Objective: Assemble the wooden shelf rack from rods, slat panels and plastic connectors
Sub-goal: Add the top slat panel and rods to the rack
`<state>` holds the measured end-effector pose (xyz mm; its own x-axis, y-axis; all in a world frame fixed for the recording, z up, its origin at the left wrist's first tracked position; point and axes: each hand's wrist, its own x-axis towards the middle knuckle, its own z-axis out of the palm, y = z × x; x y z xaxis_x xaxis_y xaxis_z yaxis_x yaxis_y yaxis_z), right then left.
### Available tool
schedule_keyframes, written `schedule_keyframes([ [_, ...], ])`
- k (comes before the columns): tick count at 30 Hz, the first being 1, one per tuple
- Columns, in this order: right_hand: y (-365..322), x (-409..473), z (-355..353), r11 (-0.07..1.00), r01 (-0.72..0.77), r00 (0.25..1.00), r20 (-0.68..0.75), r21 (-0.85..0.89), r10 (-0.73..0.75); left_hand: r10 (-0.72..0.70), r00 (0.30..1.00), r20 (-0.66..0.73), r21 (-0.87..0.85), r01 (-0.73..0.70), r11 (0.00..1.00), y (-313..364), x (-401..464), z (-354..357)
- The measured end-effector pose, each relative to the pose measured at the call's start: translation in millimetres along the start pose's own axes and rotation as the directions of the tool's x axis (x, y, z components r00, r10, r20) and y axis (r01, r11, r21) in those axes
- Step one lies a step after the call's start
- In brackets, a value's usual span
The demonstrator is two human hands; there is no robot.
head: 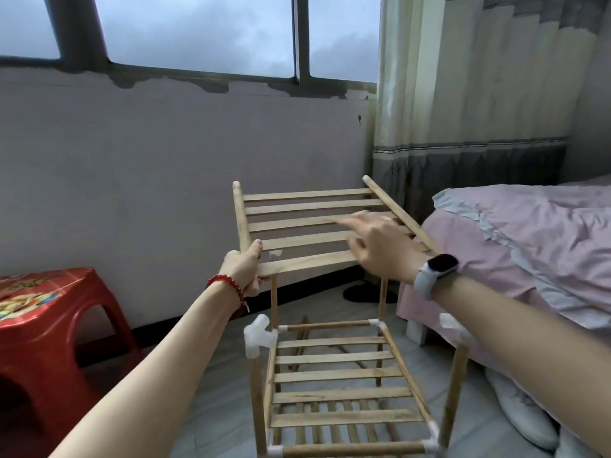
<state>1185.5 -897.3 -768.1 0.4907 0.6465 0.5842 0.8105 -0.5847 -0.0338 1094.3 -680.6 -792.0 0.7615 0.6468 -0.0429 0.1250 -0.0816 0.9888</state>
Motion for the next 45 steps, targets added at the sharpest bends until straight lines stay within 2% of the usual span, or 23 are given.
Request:
schedule_keyframes([
  [2,-27.6,-6.7,13.4,0.992,0.121,0.985,0.128,-0.029,-0.116,-0.018,1.0,0.024,-0.028,0.019,0.999,-3.2,-1.0,3.6],
  [4,-40.4,-8.6,26.1,0.981,0.177,0.964,0.213,-0.084,-0.156,-0.021,0.999,0.038,-0.039,0.023,0.999,-9.0,-5.8,3.0],
  [6,-46.3,-6.0,33.2,0.973,0.209,0.955,0.236,-0.1,-0.181,-0.002,0.999,0.048,-0.017,0.003,1.0,-15.5,-10.2,0.2],
  [9,-47.6,0.2,47.7,0.932,0.287,0.931,0.293,-0.221,-0.217,0.035,0.998,0.059,-0.007,-0.035,0.999,-19.2,-16.2,-4.4],
  [12,-44.6,-5.7,58.2,0.91,0.359,0.923,0.222,-0.208,-0.314,0.034,0.998,0.048,-0.108,-0.029,0.994,-23.0,-20.9,-5.7],
  [14,-41.7,-7.3,61.2,0.896,0.39,0.918,0.165,-0.212,-0.36,-0.001,1.0,0.01,-0.108,0.002,0.994,-36.2,-24.6,-6.1],
  [16,-39.9,-10.4,64.4,0.9,0.344,0.935,0.179,-0.266,-0.305,-0.044,0.999,0.022,0.011,0.043,0.999,-54.3,-27.0,-5.0],
  [19,-39.1,-14.9,67.3,0.908,0.274,0.936,0.304,-0.318,-0.176,-0.098,0.986,0.135,0.24,0.063,0.969,-72.0,-35.3,-0.7],
  [22,-35.0,-16.2,72.4,0.902,0.24,0.949,0.283,-0.36,-0.14,-0.017,0.992,0.129,0.201,-0.009,0.979,-79.1,-42.0,1.5],
  [25,-37.7,-16.1,80.0,0.886,0.25,0.945,0.295,-0.389,-0.137,0.049,0.998,0.033,0.107,-0.052,0.993,-85.8,-51.5,-0.5],
  [28,-41.8,-14.7,85.9,0.864,0.282,0.936,0.316,-0.416,-0.154,0.081,0.995,-0.066,0.112,-0.074,0.991,-91.7,-51.5,-0.7],
  [31,-47.2,-13.3,92.9,0.858,0.308,0.925,0.339,-0.41,-0.17,0.061,0.989,-0.133,0.077,-0.051,0.996,-97.6,-51.5,1.8],
  [39,-43.8,-10.6,98.3,0.856,0.308,0.925,0.341,-0.415,-0.167,0.013,0.981,-0.195,0.028,-0.008,1.0,-98.8,-56.4,1.2],
  [43,-38.3,-16.5,107.9,0.851,0.36,0.933,0.147,-0.383,-0.328,0.02,0.985,-0.172,0.027,-0.016,1.0,-95.8,-59.4,3.4],
  [45,-37.3,-19.4,109.6,0.87,0.35,0.935,0.187,-0.347,-0.302,0.025,0.985,-0.171,0.042,-0.018,0.999,-95.4,-60.0,3.8],
])
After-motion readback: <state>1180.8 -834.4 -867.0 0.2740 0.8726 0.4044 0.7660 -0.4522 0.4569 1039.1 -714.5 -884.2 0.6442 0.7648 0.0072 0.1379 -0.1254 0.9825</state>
